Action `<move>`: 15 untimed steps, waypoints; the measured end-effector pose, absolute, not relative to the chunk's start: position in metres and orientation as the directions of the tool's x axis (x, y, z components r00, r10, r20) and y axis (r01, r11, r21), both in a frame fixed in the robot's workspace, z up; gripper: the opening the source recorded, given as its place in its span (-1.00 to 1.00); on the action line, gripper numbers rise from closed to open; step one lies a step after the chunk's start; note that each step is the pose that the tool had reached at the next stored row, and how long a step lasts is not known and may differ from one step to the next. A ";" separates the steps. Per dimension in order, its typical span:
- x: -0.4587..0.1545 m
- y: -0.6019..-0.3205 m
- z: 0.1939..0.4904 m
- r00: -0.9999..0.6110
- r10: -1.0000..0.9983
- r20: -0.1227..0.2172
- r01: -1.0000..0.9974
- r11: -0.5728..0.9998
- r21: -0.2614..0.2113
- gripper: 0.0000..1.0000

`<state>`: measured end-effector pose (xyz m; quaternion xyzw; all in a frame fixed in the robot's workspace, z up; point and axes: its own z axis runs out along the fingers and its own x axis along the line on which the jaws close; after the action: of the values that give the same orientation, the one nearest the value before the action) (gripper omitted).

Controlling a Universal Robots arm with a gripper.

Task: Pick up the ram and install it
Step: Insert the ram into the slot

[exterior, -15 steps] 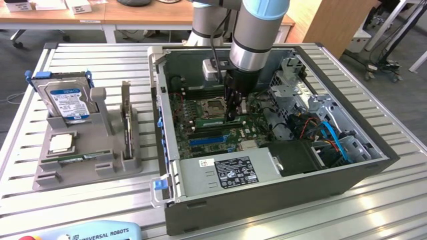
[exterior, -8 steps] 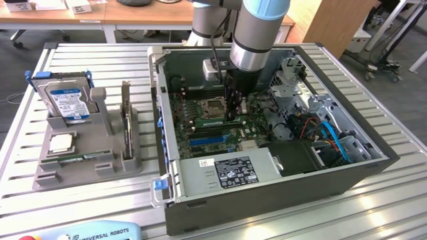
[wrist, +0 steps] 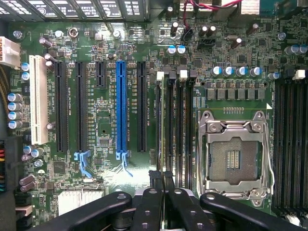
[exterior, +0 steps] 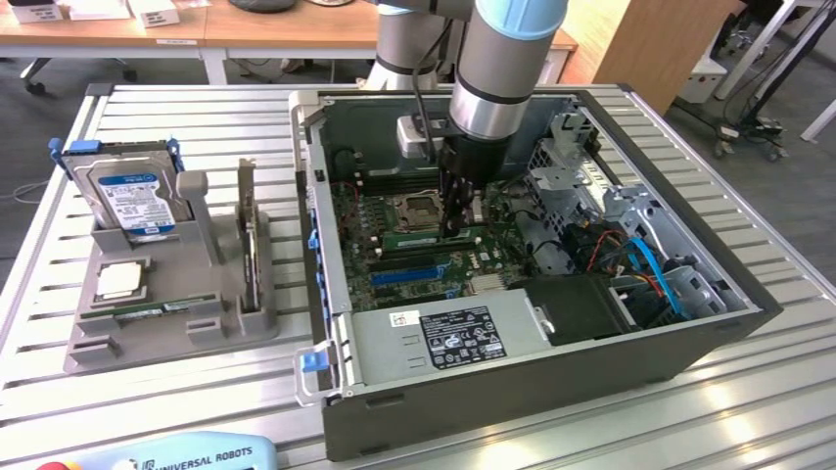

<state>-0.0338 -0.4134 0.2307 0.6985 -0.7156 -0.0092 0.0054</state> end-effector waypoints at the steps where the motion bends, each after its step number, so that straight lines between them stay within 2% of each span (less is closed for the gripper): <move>1: -0.034 -0.413 0.231 -0.024 -1.000 -0.005 -0.999 0.024 0.021 -0.77; 15: -0.034 -0.413 0.228 -0.024 -1.000 -0.005 -0.999 0.024 0.021 -0.77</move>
<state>-0.0338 -0.4133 0.2284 0.6985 -0.7156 -0.0091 0.0054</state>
